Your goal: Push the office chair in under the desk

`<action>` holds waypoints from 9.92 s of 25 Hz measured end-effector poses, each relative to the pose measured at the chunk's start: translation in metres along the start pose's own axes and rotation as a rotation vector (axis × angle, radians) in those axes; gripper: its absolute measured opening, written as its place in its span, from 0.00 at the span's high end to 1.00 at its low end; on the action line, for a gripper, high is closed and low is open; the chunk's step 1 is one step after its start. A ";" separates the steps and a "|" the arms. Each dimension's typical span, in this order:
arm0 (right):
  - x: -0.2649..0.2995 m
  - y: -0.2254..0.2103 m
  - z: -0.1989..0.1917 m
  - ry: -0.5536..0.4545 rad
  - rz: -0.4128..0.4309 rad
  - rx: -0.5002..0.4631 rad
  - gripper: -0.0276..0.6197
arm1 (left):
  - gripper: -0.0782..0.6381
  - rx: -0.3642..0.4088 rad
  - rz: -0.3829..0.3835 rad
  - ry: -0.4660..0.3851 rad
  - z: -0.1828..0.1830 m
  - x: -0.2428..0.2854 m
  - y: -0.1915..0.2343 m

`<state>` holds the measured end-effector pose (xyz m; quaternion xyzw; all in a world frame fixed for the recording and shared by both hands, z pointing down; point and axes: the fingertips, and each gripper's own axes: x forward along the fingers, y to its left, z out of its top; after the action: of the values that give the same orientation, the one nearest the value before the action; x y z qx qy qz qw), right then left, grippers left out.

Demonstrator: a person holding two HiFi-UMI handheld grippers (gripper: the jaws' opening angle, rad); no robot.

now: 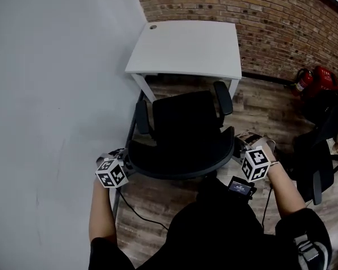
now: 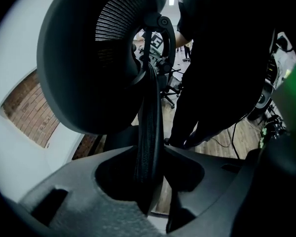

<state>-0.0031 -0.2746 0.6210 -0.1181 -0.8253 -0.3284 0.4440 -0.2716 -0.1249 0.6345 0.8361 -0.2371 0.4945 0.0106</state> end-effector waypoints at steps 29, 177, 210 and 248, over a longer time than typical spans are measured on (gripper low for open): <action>0.037 -0.032 0.040 0.045 0.000 0.112 0.83 | 0.68 0.049 -0.148 0.130 -0.063 -0.008 0.075; 0.139 -0.353 -0.112 0.077 -0.096 0.204 0.82 | 0.68 0.213 -0.175 0.047 -0.068 0.114 0.488; 0.139 -0.357 -0.140 0.174 -0.111 0.318 0.73 | 0.64 0.161 -0.107 0.023 -0.050 0.126 0.488; 0.040 -0.270 0.082 -0.577 -0.589 0.854 0.94 | 0.85 -0.358 0.145 -0.907 0.042 -0.020 0.317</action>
<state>-0.2118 -0.4295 0.5036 0.2203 -0.9698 -0.0312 0.1001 -0.3744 -0.4085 0.5278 0.9335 -0.3567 0.0314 0.0154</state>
